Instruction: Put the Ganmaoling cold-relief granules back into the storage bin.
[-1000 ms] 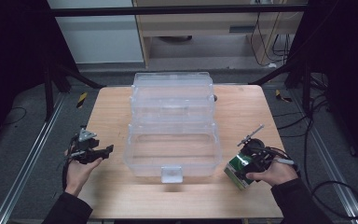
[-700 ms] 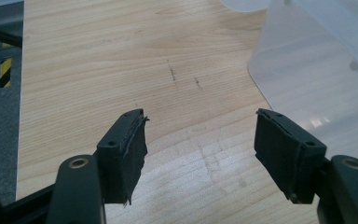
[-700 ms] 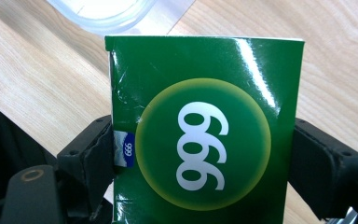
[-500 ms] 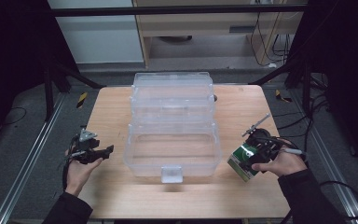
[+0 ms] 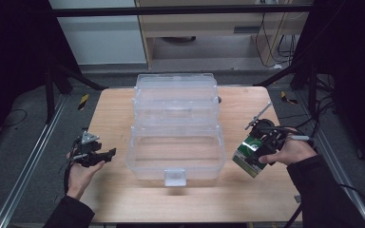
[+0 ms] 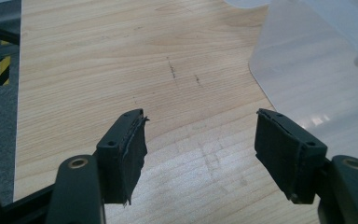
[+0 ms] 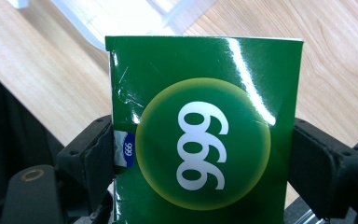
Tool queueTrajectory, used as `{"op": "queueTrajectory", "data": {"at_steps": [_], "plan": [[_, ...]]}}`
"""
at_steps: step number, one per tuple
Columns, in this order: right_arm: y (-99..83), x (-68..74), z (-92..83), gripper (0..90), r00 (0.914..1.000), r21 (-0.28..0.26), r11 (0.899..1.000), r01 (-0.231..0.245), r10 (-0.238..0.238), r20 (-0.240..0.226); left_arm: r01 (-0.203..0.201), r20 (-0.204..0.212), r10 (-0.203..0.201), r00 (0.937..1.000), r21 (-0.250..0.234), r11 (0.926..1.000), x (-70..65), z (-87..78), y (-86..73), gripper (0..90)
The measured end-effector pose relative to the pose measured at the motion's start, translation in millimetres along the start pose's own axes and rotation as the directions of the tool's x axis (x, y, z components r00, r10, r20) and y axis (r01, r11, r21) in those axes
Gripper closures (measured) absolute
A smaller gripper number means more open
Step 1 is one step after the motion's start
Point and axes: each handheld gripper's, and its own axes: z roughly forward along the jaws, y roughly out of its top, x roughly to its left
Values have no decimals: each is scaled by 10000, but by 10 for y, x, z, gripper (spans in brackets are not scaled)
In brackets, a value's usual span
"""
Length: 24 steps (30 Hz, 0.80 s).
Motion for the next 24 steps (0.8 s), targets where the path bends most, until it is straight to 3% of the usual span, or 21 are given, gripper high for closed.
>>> {"op": "queueTrajectory", "data": {"at_steps": [6,11,18,24], "plan": [[134,0,-80,174,9977,-114,9980,617,-620,-275,-10,12,10,10000,1,10000,-2,0,1,329],[250,29,-146,175,9907,-277,9919,1237,-1250,-539,5,9,-5,10000,-26,10000,2,2,0,328],[435,119,-193,175,9726,-434,9739,2228,-2251,-578,4,12,-4,10000,-27,10000,3,2,-1,328],[586,184,-167,175,9575,-393,9607,2750,-2773,-790,6,15,-6,10000,-29,10000,7,4,-1,328]]}}
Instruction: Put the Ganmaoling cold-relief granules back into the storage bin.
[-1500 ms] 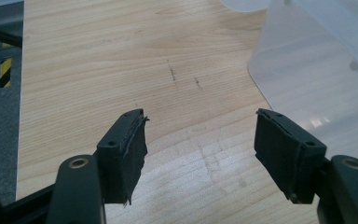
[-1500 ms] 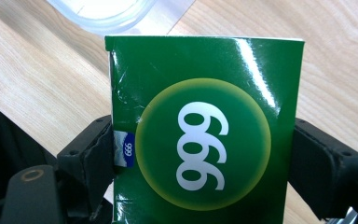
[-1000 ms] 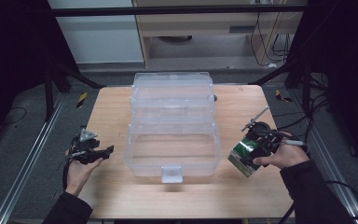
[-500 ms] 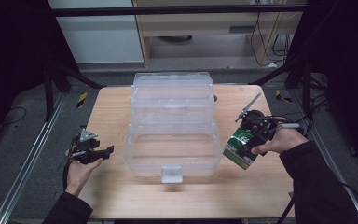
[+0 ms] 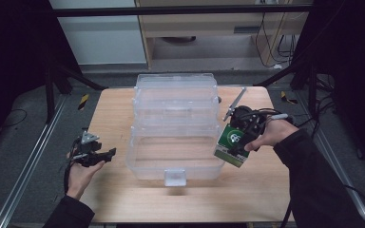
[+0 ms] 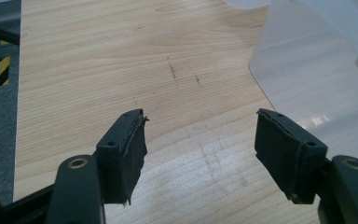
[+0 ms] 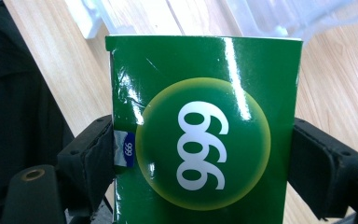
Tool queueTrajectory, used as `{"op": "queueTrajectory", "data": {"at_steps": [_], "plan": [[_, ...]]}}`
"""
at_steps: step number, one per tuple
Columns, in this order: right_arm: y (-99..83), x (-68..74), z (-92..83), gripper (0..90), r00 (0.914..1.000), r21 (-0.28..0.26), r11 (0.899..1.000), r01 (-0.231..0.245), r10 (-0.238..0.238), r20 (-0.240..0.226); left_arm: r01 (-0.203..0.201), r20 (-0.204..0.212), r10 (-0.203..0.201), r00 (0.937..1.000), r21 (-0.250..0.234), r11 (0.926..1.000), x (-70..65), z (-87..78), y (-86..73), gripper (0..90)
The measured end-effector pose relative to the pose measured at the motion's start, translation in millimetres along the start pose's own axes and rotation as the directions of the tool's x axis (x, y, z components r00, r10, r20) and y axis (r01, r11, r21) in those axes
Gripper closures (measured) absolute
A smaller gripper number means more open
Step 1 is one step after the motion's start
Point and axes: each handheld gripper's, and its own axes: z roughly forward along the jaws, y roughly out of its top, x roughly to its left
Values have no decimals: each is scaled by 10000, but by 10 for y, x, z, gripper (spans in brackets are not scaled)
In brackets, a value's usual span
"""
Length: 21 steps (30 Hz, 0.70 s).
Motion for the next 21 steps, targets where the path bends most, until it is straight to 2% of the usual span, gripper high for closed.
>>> {"op": "queueTrajectory", "data": {"at_steps": [5,12,15,21], "plan": [[121,-1,39,175,9994,-162,9993,331,-334,-130,-8,2,8,10000,7,10000,-6,-3,3,328],[239,-57,97,175,9976,-700,9954,648,-665,-214,-32,7,32,10000,47,10000,-8,14,-3,327],[279,-69,128,174,9951,-777,9926,935,-955,-235,-53,5,53,10000,54,10000,-11,15,-1,326],[344,-54,220,173,9808,-777,9796,1853,-1893,-472,-24,13,24,10000,78,10000,-12,26,-5,326]]}}
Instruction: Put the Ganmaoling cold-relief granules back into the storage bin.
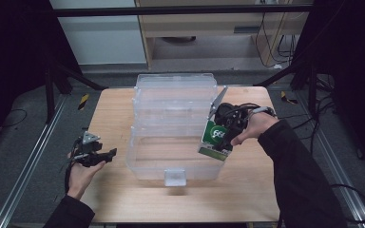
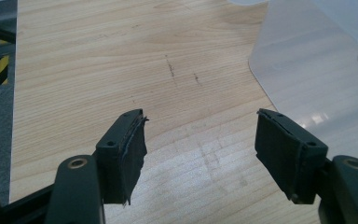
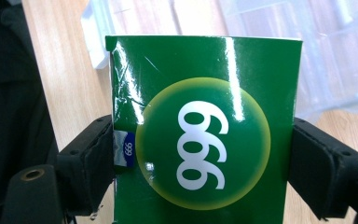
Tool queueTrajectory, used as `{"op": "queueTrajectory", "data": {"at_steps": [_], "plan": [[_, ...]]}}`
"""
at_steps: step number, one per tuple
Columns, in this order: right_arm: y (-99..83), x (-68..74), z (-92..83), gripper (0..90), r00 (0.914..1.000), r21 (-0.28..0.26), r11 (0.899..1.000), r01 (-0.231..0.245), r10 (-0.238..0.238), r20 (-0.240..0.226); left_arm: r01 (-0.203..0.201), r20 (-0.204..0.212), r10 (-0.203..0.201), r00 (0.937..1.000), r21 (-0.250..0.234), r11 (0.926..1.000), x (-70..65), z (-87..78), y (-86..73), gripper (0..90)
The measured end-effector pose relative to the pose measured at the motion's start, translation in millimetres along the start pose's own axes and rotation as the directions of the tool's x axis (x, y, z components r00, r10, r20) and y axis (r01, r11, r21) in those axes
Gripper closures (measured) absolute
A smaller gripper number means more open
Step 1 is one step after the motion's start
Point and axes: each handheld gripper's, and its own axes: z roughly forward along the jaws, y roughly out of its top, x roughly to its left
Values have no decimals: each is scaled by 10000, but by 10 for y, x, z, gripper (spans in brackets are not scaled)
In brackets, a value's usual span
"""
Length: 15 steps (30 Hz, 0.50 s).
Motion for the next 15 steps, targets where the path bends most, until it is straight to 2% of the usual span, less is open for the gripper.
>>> {"op": "queueTrajectory", "data": {"at_steps": [4,8,15], "plan": [[34,12,77,173,9983,195,9982,560,-557,-173,30,-4,-30,10000,-20,10000,4,2,-2,326],[70,12,143,173,9955,297,9953,926,-920,-225,-3,-11,3,10000,-9,10000,8,-1,-2,325],[103,12,222,172,9862,276,9865,1616,-1604,-404,-4,-4,4,10000,9,10000,5,7,-2,325]]}}
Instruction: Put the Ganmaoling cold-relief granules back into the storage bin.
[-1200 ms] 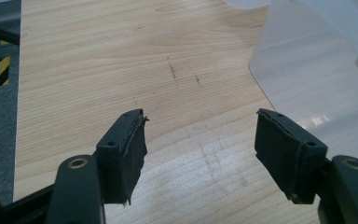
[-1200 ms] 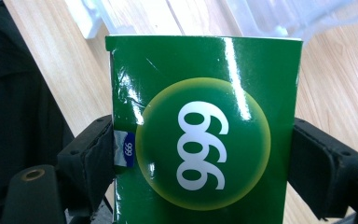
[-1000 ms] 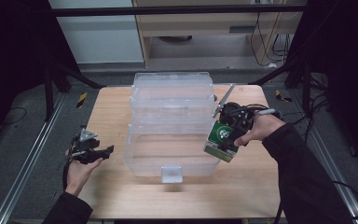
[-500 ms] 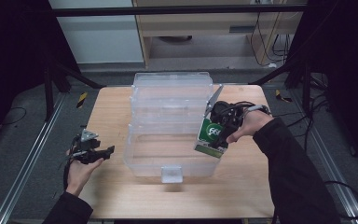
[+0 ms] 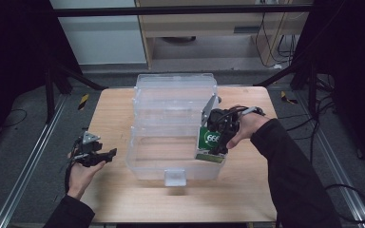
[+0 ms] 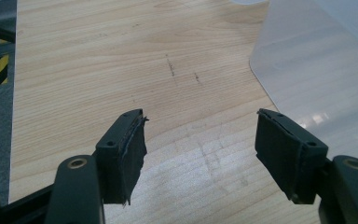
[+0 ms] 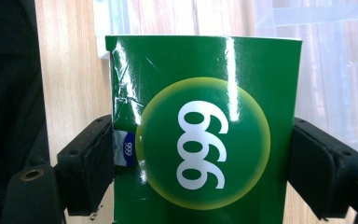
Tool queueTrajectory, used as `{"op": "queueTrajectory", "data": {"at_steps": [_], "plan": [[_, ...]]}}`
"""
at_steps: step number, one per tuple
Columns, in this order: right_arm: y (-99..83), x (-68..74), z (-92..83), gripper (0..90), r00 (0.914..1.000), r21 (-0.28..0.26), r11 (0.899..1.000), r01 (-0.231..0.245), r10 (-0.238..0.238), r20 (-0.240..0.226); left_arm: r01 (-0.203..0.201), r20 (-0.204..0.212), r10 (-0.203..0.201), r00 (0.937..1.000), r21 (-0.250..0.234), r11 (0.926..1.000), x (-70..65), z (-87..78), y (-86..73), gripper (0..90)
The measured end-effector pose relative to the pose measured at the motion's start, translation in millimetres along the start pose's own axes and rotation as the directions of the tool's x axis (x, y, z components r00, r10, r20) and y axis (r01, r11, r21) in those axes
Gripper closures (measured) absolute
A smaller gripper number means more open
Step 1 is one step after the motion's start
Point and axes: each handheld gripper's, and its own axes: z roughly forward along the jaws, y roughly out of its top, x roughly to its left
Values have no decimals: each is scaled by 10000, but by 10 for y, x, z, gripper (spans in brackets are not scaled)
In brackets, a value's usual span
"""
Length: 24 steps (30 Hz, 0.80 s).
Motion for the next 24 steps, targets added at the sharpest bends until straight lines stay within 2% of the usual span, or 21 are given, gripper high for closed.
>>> {"op": "queueTrajectory", "data": {"at_steps": [7,14,20,24], "plan": [[3,-26,85,171,9997,189,9995,237,-237,25,-2,4,2,10000,15,10000,0,4,-3,325],[-22,-21,187,171,9998,385,9991,195,-195,-14,4,18,-4,10000,33,10000,-10,16,-5,325],[-27,-25,270,170,9993,546,9979,363,-362,-34,-17,35,17,10000,96,10000,-6,25,-11,324],[-18,-20,301,170,9988,511,9975,482,-476,-124,7,51,-7,10000,80,10000,-7,30,-12,324]]}}
